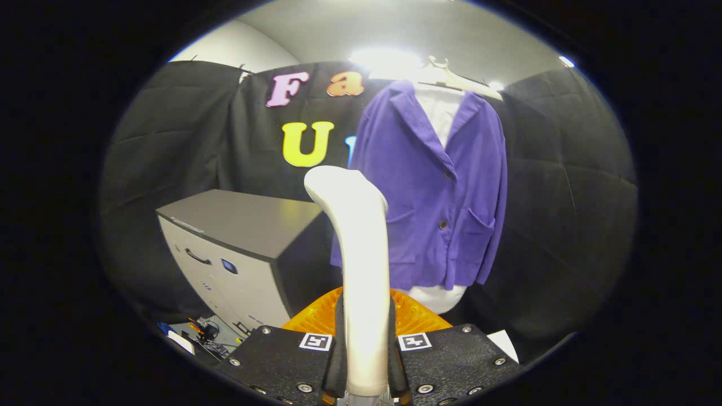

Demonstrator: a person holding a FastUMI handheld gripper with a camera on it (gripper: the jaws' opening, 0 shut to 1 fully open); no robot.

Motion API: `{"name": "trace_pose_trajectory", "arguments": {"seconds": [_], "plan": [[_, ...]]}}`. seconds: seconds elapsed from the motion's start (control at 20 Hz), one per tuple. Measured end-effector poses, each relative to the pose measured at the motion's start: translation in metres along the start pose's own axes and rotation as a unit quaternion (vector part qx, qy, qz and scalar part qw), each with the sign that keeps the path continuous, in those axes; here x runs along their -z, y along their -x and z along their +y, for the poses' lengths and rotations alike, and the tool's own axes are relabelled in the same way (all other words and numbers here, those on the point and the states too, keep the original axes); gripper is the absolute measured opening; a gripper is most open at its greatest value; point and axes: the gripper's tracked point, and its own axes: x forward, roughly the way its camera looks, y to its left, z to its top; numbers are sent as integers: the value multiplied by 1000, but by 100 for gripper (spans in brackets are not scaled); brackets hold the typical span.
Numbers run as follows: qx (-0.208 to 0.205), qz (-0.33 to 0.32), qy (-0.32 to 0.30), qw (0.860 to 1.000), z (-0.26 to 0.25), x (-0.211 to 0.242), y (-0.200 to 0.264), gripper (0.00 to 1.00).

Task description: Iron the clothes twice with a garment steamer, once on the left side and once on the right side.

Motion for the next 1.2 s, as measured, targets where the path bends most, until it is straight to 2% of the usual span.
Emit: {"name": "trace_pose_trajectory", "arguments": {"seconds": [0.2, 0.45, 0.7, 1.2], "plan": [[-12, -42, -5, 999, 29, -39, 24, 28], [28, -84, -9, 996, 54, -78, 36, 28], [55, -107, -18, 993, 94, -97, 48, 28], [45, -116, -14, 992, 154, -107, 49, 28]]}}
